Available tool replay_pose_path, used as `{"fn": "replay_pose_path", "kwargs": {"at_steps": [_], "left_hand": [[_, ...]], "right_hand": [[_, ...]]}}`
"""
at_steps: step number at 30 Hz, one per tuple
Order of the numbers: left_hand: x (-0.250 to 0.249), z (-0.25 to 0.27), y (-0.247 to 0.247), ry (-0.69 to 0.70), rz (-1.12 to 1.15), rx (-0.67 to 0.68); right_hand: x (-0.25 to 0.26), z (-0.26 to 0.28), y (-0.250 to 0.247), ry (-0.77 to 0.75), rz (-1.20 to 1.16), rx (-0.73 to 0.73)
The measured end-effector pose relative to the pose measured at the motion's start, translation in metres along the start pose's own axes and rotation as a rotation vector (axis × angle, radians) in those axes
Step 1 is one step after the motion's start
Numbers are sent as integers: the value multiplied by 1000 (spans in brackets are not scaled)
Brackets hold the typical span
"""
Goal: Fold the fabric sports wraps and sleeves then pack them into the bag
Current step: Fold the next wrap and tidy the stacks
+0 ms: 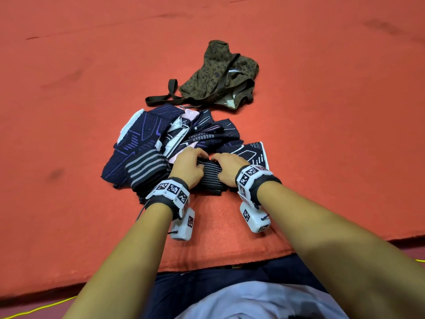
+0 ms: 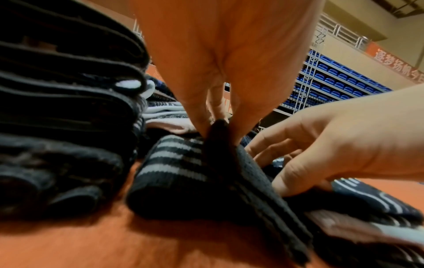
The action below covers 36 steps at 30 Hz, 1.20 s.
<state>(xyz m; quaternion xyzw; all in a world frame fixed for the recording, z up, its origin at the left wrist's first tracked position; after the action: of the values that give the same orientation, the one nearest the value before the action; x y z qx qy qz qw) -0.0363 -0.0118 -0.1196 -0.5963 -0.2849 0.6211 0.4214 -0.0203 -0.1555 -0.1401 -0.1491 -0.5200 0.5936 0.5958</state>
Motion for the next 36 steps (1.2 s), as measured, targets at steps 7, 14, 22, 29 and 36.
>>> {"fn": "replay_pose_path", "kwargs": {"at_steps": [7,14,22,29,36], "left_hand": [[9,4,-17,-54,-5,-37],[16,4,-13,-126,-47,36],[12,-1,-17,-112,-51,28],[13,-4,-17,-102,-91,76],[6,-17,-44,-108,-4,39]], "right_hand": [[8,-10,-5,93,-33,-45],[8,-20,5,124,-101,-21],[11,-26,-5,90,-310,-91],[18,-30,-1,100,-313,-56],[30,-37,-46,129,-208,-111]]}}
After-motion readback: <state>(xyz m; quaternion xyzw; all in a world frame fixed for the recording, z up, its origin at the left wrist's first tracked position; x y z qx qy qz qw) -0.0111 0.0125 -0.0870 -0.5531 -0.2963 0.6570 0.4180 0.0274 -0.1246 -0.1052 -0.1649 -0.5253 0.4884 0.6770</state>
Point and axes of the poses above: each hand's wrist, its own z-axis away from the middle knuckle, its own y-axis out of the palm, x = y × z, the point moved 3 cm from there along -z, towards the middle knuckle, and after that the axes turned 9 degrees about x, right-handed, at the moved point
